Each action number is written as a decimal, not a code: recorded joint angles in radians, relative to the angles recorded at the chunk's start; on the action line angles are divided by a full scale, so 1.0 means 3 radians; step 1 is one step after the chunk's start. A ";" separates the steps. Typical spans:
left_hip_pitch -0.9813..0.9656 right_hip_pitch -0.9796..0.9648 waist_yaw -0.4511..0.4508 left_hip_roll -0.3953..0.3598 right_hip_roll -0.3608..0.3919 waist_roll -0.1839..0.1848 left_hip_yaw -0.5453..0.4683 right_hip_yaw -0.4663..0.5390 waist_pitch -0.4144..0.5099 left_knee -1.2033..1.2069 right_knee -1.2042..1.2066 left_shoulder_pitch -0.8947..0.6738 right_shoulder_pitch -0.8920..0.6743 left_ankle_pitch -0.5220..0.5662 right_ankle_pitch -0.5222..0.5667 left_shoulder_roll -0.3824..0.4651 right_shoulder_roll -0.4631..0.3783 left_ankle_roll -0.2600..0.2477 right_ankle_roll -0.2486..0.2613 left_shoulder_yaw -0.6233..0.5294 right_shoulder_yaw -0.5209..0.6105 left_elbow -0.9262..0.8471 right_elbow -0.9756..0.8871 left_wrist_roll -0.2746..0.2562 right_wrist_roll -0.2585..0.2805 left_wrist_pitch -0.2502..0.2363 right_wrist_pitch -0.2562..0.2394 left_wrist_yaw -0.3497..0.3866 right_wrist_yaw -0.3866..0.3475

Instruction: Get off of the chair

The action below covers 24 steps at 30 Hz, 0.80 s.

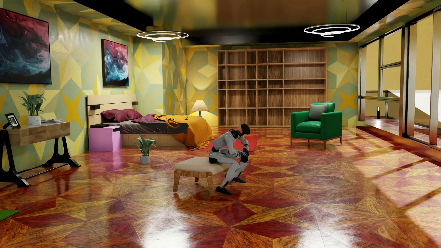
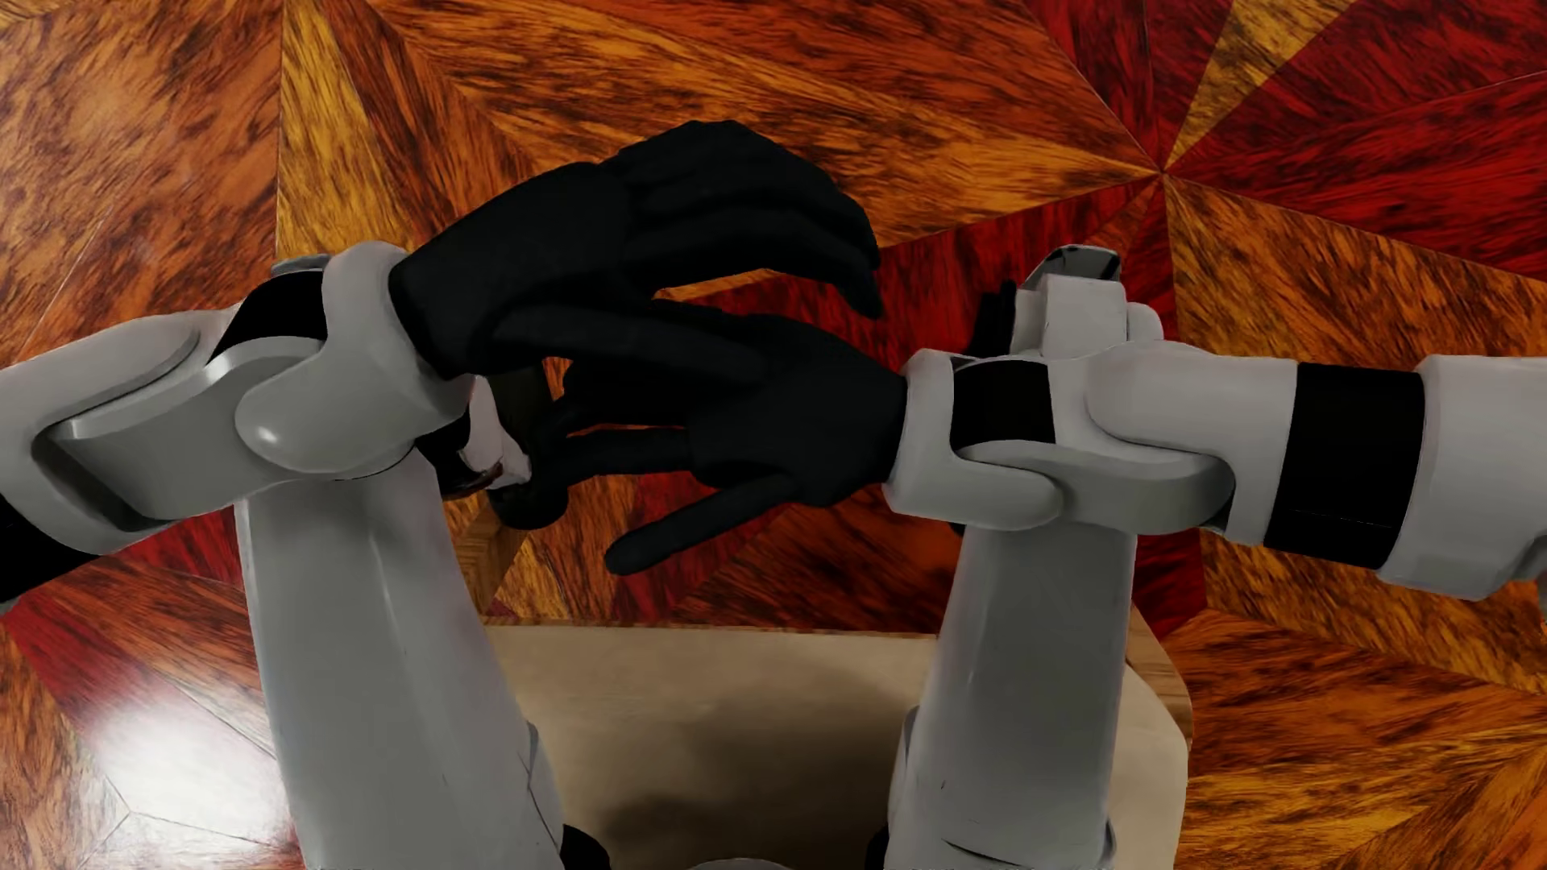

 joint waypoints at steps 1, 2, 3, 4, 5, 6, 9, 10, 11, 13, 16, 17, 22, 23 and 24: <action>0.0041 0.0046 0.0004 -0.0031 0.0030 -0.0012 0.0012 -0.0025 0.0007 -0.0130 -0.0135 -0.0059 0.0047 0.0003 0.0017 -0.0082 0.0071 0.0033 -0.0036 -0.0061 -0.0071 0.0063 0.0071 0.0020 -0.0037 0.0026 0.0006 0.0000 0.0001; 0.0117 0.0123 0.0009 -0.0082 0.0032 -0.0005 0.0035 -0.0050 -0.0002 -0.0305 -0.0302 -0.0004 0.0188 0.0020 0.0035 -0.0200 0.0138 0.0074 -0.0052 -0.0012 -0.0219 0.0163 0.0196 0.0075 -0.0074 0.0039 0.0006 -0.0011 0.0019; 0.0236 0.0238 0.0009 -0.0122 0.0038 -0.0004 0.0069 -0.0089 -0.0029 -0.0521 -0.0515 0.0115 0.0378 0.0047 0.0067 -0.0334 0.0236 0.0124 -0.0084 0.0066 -0.0389 0.0328 0.0371 0.0163 -0.0145 0.0064 0.0006 -0.0059 0.0092; 0.0395 0.0384 0.0008 -0.0154 0.0037 -0.0003 0.0112 -0.0130 -0.0071 -0.0773 -0.0759 0.0249 0.0590 0.0091 0.0115 -0.0486 0.0363 0.0173 -0.0109 0.0153 -0.0571 0.0534 0.0592 0.0263 -0.0198 0.0090 0.0002 -0.0140 0.0191; 0.0580 0.0556 0.0011 -0.0173 0.0037 0.0003 0.0150 -0.0173 -0.0130 -0.1056 -0.1035 0.0378 0.0808 0.0139 0.0175 -0.0669 0.0530 0.0208 -0.0131 0.0242 -0.0767 0.0800 0.0864 0.0369 -0.0297 0.0120 0.0002 -0.0259 0.0331; 0.0803 0.0760 0.0013 -0.0203 0.0031 0.0004 0.0193 -0.0221 -0.0201 -0.1367 -0.1329 0.0505 0.1044 0.0202 0.0246 -0.0883 0.0720 0.0254 -0.0161 0.0323 -0.0962 0.1115 0.1179 0.0504 -0.0389 0.0167 0.0000 -0.0424 0.0485; 0.1619 0.1524 0.0028 -0.0302 -0.0002 0.0011 0.0337 -0.0386 -0.0431 -0.2378 -0.2274 0.0809 0.1608 0.0430 0.0458 -0.1687 0.1519 0.0377 -0.0250 0.0549 -0.1533 0.2352 0.2474 0.0996 -0.0753 0.0224 -0.0103 -0.0965 0.1065; 0.1917 0.1806 0.0028 -0.0318 -0.0017 0.0008 0.0384 -0.0456 -0.0537 -0.2715 -0.2586 0.0898 0.1778 0.0512 0.0531 -0.1968 0.1809 0.0400 -0.0266 0.0624 -0.1698 0.2832 0.2944 0.1162 -0.0854 0.0232 -0.0122 -0.1132 0.1261; 0.2226 0.2090 0.0036 -0.0324 -0.0033 0.0001 0.0440 -0.0540 -0.0642 -0.3055 -0.2890 0.0975 0.1938 0.0600 0.0608 -0.2250 0.2059 0.0414 -0.0275 0.0679 -0.1819 0.3324 0.3360 0.1348 -0.0971 0.0243 -0.0134 -0.1245 0.1415; 0.2840 0.2677 0.0046 -0.0348 -0.0054 0.0032 0.0552 -0.0686 -0.0911 -0.3721 -0.3499 0.1186 0.2242 0.0802 0.0771 -0.2739 0.2416 0.0425 -0.0285 0.0737 -0.2000 0.4110 0.3889 0.1623 -0.1108 0.0381 -0.0064 -0.1509 0.1933; 0.3862 0.3624 0.0008 -0.0468 -0.0006 0.0084 0.0659 -0.0891 -0.1393 -0.4783 -0.4401 0.1745 0.2905 0.1086 0.0962 -0.3018 0.2618 0.0516 -0.0400 0.0964 -0.2506 0.4443 0.4218 0.1547 -0.0612 0.0704 0.0454 -0.1770 0.2127; 0.4186 0.3921 0.0002 -0.0504 0.0045 0.0103 0.0683 -0.0958 -0.1576 -0.5108 -0.4679 0.1988 0.3137 0.1165 0.1013 -0.3022 0.2582 0.0558 -0.0453 0.1090 -0.2658 0.4463 0.4172 0.1416 -0.0464 0.0764 0.0473 -0.1743 0.2150; 0.5310 0.4990 -0.0013 -0.0542 0.0184 0.0120 0.0835 -0.1175 -0.2435 -0.6110 -0.5636 0.3028 0.4110 0.1288 0.1108 -0.2807 0.2215 0.0600 -0.0547 0.1786 -0.3339 0.4448 0.3658 0.0864 -0.0219 0.0856 0.0403 -0.1482 0.2169; 0.5424 0.5132 -0.0025 -0.0539 0.0187 0.0127 0.0865 -0.1213 -0.2561 -0.6150 -0.5729 0.3163 0.4263 0.1255 0.1096 -0.2792 0.2183 0.0579 -0.0551 0.1893 -0.3487 0.4500 0.3691 0.0847 -0.0164 0.0843 0.0401 -0.1447 0.2135; 0.5663 0.5357 -0.0038 -0.0539 0.0192 0.0128 0.0899 -0.1284 -0.2584 -0.6254 -0.5845 0.3284 0.4390 0.1232 0.1096 -0.2780 0.2185 0.0552 -0.0536 0.1995 -0.3667 0.4589 0.3799 0.0826 -0.0134 0.0812 0.0399 -0.1405 0.2070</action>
